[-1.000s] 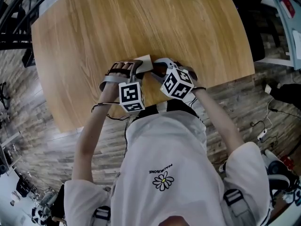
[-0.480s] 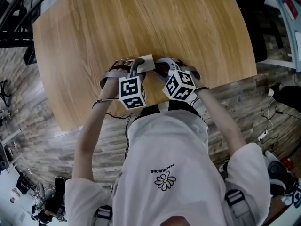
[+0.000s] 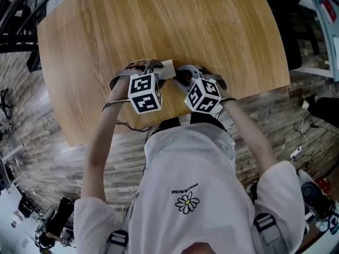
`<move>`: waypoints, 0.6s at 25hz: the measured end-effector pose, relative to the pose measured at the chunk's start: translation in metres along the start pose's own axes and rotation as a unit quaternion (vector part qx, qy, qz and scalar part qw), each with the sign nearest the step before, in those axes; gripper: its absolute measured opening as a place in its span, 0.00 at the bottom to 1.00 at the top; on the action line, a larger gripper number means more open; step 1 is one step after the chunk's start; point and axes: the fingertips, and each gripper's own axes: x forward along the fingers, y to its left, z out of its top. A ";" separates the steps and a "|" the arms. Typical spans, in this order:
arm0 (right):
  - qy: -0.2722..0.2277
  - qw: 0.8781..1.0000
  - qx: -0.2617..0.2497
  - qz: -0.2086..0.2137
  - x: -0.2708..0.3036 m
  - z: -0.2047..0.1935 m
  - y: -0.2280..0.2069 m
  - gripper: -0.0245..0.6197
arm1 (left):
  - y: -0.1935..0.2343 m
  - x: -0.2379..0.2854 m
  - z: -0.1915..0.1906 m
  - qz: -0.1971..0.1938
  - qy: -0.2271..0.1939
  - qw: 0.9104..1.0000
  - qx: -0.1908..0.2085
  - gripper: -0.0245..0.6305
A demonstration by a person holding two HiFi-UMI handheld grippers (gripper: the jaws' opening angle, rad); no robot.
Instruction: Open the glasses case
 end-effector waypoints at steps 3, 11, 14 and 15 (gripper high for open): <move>0.003 1.000 0.002 0.003 0.001 0.001 0.000 0.20 | 0.006 -0.004 -0.001 -0.037 -0.005 0.999 -0.024 0.37; 0.005 1.000 0.019 0.006 -0.001 -0.001 -0.001 0.19 | 0.032 -0.021 0.001 0.033 -0.006 0.999 -0.007 0.13; 0.009 1.000 0.016 0.008 0.000 -0.001 -0.001 0.19 | 0.050 -0.021 -0.004 0.069 0.016 0.997 0.002 0.09; 0.010 1.000 0.014 0.008 -0.001 -0.001 -0.001 0.19 | 0.055 -0.020 -0.005 0.075 0.021 0.997 0.004 0.09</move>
